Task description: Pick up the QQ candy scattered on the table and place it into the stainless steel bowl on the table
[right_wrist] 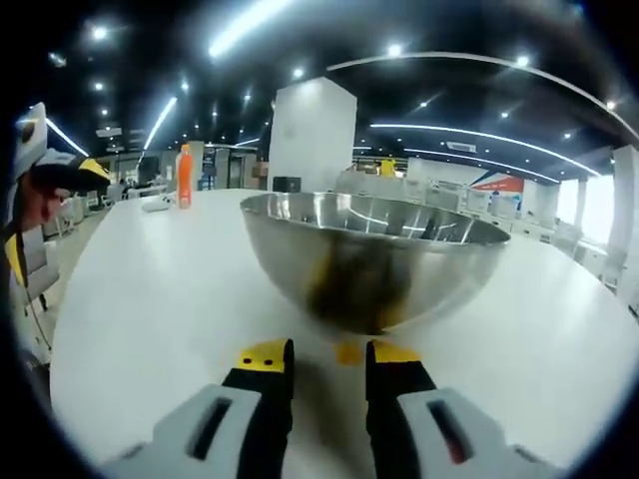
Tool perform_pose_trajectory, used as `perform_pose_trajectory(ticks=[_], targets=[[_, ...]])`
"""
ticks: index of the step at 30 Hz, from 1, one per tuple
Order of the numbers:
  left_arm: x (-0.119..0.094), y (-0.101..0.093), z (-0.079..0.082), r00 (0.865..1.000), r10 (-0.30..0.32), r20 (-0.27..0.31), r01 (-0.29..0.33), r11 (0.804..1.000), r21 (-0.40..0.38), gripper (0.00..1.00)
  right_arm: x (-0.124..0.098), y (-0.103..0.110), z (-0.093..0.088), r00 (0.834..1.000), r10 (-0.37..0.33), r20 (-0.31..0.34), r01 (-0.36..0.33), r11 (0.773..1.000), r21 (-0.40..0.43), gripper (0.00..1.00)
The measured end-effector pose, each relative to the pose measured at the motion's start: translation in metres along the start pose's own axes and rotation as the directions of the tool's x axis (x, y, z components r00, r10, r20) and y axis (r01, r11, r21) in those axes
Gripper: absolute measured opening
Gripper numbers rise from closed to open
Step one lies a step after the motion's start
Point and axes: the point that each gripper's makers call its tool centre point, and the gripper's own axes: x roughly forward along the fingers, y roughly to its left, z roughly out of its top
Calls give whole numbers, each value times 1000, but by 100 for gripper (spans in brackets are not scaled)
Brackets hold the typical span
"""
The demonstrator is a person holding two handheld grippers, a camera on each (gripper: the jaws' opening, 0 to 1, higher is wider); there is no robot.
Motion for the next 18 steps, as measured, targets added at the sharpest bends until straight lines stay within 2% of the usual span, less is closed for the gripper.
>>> perform_pose_trajectory(ticks=[6, 9, 11, 18], targets=[[0, 0, -2, 1000, -1, -4, 1, 1000, -3, 85, 0, -1, -1, 1000, -7, -9, 7, 1000, 4, 22], [0, -1, -2, 1000, -2, -4, 2, 1000, -2, 85, 0, -1, -3, 1000, -10, -15, 10, 1000, -5, 17], [0, -1, -2, 1000, -2, -4, 2, 1000, -3, 84, 0, -1, -3, 1000, -10, -17, 10, 1000, -11, 8], [-1, -2, -2, 1000, -3, -4, 3, 1000, -1, 84, -1, 3, -2, 1000, 7, -13, -7, 999, -34, 6]])
